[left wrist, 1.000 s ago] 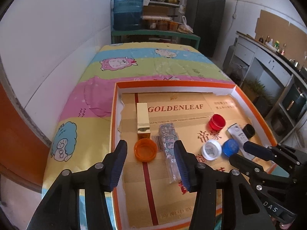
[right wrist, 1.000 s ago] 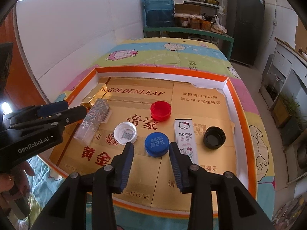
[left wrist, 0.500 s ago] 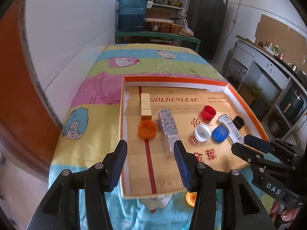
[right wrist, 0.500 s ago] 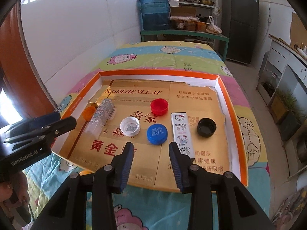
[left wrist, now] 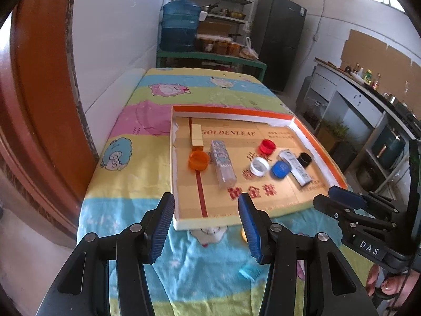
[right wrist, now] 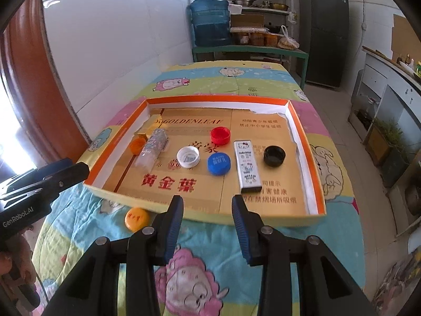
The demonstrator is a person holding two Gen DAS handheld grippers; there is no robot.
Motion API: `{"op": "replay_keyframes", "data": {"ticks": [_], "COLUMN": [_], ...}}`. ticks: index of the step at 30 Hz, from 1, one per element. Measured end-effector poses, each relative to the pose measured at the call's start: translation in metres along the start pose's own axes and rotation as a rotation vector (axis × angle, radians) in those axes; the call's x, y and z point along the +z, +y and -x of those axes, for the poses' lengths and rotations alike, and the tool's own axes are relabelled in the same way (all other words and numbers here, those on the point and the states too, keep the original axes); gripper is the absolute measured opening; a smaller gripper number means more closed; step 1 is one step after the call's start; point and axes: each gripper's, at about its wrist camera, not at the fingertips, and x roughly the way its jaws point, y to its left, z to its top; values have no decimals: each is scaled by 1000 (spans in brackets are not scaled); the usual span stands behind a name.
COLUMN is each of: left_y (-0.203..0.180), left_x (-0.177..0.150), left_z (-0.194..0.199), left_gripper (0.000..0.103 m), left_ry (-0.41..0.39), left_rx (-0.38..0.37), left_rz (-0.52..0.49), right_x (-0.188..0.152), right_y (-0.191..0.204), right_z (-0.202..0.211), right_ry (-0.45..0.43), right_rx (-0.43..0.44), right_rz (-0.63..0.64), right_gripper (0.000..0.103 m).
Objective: Organize rigid objects
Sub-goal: 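Withdraw both tools from the tray toward the yellow cap and teal box, then move right tool to the teal rectangular box and grasp it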
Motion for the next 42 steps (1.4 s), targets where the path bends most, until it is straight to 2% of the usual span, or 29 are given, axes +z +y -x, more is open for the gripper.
{"op": "replay_keyframes", "data": {"ticks": [11,20,24,28,30,34,37,42], "left_y": [0,20,25,30,32,39,45,46], "left_x": [-27,-35,-37,-39,-39,-41,-42,-45], "left_z": [20,26,27,29,29,29,29,25], "left_gripper": [52,52,52,52,52,52,52,52], "left_ry": [18,12,7,5,5,5,6,29], "left_rx": [-42,-48,-55,-58,-61,-67,-68,-86], "left_rz": [8,70,78,74,73,84,92,85], "right_x": [-32,-46,-48,-43,-40,-35,-31,-36], "right_y": [15,41,51,52,52,62,82,100], "right_z": [14,-11,-21,-24,-27,-35,-41,-43], "right_ry": [33,132,156,135,133,121,117,116], "right_rx": [34,162,168,153,118,50,-29,-112], "right_rz": [23,0,-49,-144,-199,-277,-213,-60], "right_gripper": [38,38,38,38,39,50,56,53]}}
